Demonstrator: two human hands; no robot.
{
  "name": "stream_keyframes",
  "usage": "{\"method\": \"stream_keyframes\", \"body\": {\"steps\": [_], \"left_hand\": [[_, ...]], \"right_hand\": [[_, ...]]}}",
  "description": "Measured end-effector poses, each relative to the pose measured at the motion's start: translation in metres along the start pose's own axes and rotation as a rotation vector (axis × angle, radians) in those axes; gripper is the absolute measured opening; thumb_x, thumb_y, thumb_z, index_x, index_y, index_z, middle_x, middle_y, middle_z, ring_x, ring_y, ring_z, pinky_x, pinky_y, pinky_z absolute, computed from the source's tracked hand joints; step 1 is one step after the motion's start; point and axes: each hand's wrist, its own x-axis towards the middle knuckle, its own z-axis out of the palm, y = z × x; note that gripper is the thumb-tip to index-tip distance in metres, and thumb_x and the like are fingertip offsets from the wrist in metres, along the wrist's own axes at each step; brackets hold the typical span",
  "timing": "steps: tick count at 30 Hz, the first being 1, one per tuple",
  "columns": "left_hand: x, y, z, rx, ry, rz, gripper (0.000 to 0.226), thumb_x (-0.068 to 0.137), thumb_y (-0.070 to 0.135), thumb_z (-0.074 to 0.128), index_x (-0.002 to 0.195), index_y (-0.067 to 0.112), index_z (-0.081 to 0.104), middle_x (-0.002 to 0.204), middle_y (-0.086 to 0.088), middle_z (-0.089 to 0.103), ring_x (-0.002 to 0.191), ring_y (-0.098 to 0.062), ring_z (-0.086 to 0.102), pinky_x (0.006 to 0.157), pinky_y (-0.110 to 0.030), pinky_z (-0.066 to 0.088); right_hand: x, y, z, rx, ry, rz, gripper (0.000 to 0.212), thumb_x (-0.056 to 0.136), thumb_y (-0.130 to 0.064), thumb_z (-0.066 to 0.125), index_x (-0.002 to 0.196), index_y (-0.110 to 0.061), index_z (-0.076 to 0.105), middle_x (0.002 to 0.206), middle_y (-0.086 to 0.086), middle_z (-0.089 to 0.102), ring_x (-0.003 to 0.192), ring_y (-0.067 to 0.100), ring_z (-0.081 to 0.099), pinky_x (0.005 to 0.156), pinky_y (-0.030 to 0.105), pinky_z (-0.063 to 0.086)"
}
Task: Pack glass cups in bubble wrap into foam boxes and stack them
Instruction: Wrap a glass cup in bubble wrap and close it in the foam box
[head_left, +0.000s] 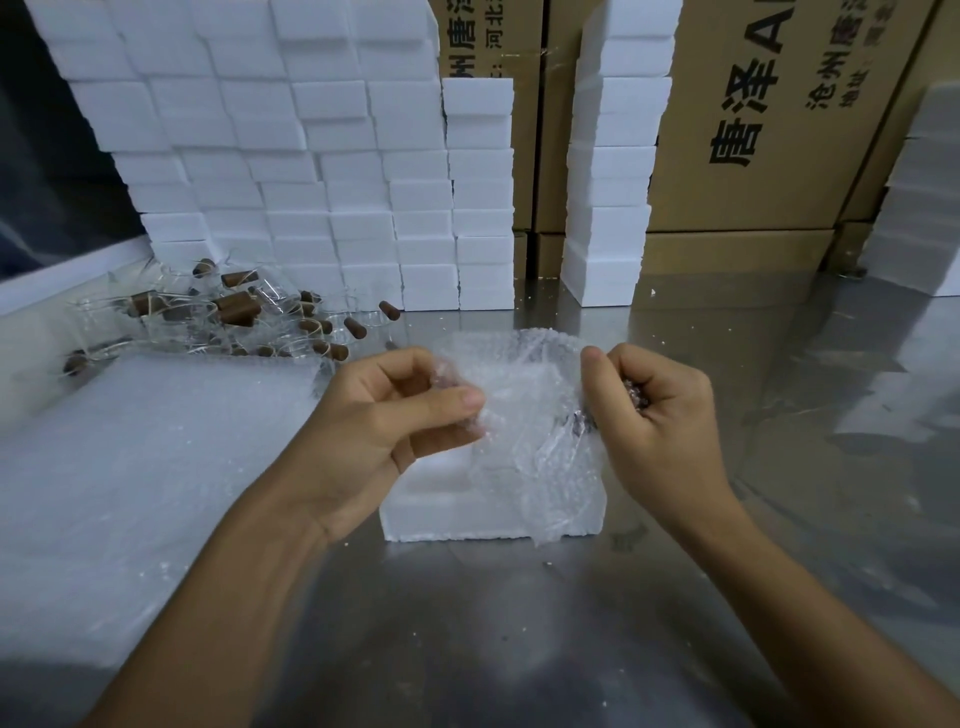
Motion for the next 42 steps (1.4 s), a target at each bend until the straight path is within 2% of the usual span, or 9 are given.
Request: {"method": "stream_keyframes", "body": {"steps": [4, 7, 10, 14, 21, 26, 31, 36, 42], "left_hand": [[0.002, -0.008, 0.013, 0.083, 0.126, 0.119, 0.021, 0.055, 0.005, 0.084, 0.065, 0.017, 0.070, 0.071, -0.008, 0.067, 0.066, -0.020, 0.072, 0.066, -0.025, 0.058], [0.000, -0.015, 0.026, 0.423, 0.199, 0.292, 0.033, 0.072, -0.006, 0.079, 0.065, 0.026, 0.075, 0.071, 0.004, 0.071, 0.070, -0.013, 0.068, 0.064, -0.027, 0.054], [-0.002, -0.018, 0.032, 0.582, 0.176, 0.425, 0.012, 0.079, 0.018, 0.070, 0.070, 0.021, 0.076, 0.076, 0.004, 0.074, 0.078, -0.018, 0.067, 0.069, -0.035, 0.047], [-0.002, -0.018, 0.036, 0.621, 0.203, 0.410, 0.034, 0.076, 0.045, 0.079, 0.066, 0.013, 0.075, 0.067, 0.002, 0.071, 0.068, -0.021, 0.061, 0.066, -0.014, 0.040], [0.000, -0.021, 0.030, 0.532, 0.121, 0.209, 0.010, 0.071, 0.020, 0.083, 0.069, 0.022, 0.074, 0.072, 0.005, 0.072, 0.068, -0.005, 0.061, 0.065, -0.011, 0.046], [-0.006, -0.022, 0.043, 0.637, -0.129, 0.118, 0.065, 0.092, 0.060, 0.047, 0.094, -0.001, 0.069, 0.092, -0.004, 0.065, 0.091, -0.018, 0.059, 0.096, -0.055, 0.043], [-0.010, -0.025, 0.052, 0.914, -0.163, 0.261, 0.026, 0.087, 0.050, 0.061, 0.088, 0.026, 0.070, 0.088, 0.015, 0.064, 0.089, -0.013, 0.062, 0.088, -0.048, 0.047], [-0.008, -0.033, 0.051, 0.828, 0.126, 0.478, 0.036, 0.076, 0.042, 0.079, 0.100, 0.022, 0.060, 0.100, 0.008, 0.061, 0.095, -0.010, 0.061, 0.082, -0.017, 0.048], [-0.007, -0.040, 0.060, 0.203, 0.191, 0.258, 0.059, 0.069, 0.050, 0.075, 0.118, 0.039, 0.045, 0.113, 0.025, 0.060, 0.102, -0.005, 0.066, 0.072, -0.020, 0.057]], "right_hand": [[0.000, 0.000, 0.002, -0.021, 0.065, 0.030, 0.048, 0.095, -0.019, 0.054, 0.056, 0.006, 0.043, 0.050, 0.016, 0.045, 0.049, 0.031, 0.042, 0.048, 0.042, 0.034], [-0.002, 0.000, 0.003, -0.045, 0.101, 0.043, 0.048, 0.095, -0.019, 0.055, 0.056, 0.006, 0.043, 0.050, 0.018, 0.044, 0.050, 0.032, 0.041, 0.049, 0.044, 0.034], [0.000, 0.001, 0.002, -0.046, 0.157, 0.023, 0.047, 0.096, -0.015, 0.055, 0.054, 0.001, 0.040, 0.048, 0.010, 0.042, 0.047, 0.024, 0.040, 0.047, 0.038, 0.033], [0.000, 0.002, 0.002, -0.032, 0.190, 0.005, 0.048, 0.098, -0.016, 0.054, 0.055, 0.001, 0.038, 0.049, 0.013, 0.039, 0.047, 0.027, 0.037, 0.046, 0.040, 0.031], [-0.004, -0.002, 0.007, -0.061, 0.186, -0.105, 0.044, 0.097, -0.020, 0.053, 0.059, -0.032, 0.034, 0.051, -0.012, 0.045, 0.045, 0.005, 0.036, 0.048, 0.019, 0.028], [-0.003, -0.001, 0.005, -0.073, 0.259, -0.105, 0.044, 0.098, -0.018, 0.051, 0.058, -0.027, 0.035, 0.048, -0.011, 0.034, 0.044, 0.008, 0.032, 0.047, 0.022, 0.026], [-0.004, -0.002, 0.005, -0.041, 0.262, -0.093, 0.044, 0.098, -0.016, 0.051, 0.058, -0.027, 0.036, 0.048, -0.013, 0.039, 0.045, 0.003, 0.036, 0.051, 0.013, 0.026], [0.000, -0.006, 0.005, 0.084, 0.288, 0.057, 0.048, 0.100, -0.012, 0.054, 0.056, -0.020, 0.040, 0.050, -0.008, 0.039, 0.048, 0.004, 0.034, 0.050, 0.018, 0.030], [0.000, -0.012, 0.006, 0.415, 0.078, 0.362, 0.049, 0.089, -0.044, 0.062, 0.060, -0.007, 0.051, 0.054, -0.001, 0.045, 0.049, 0.011, 0.042, 0.047, 0.023, 0.039]]}}
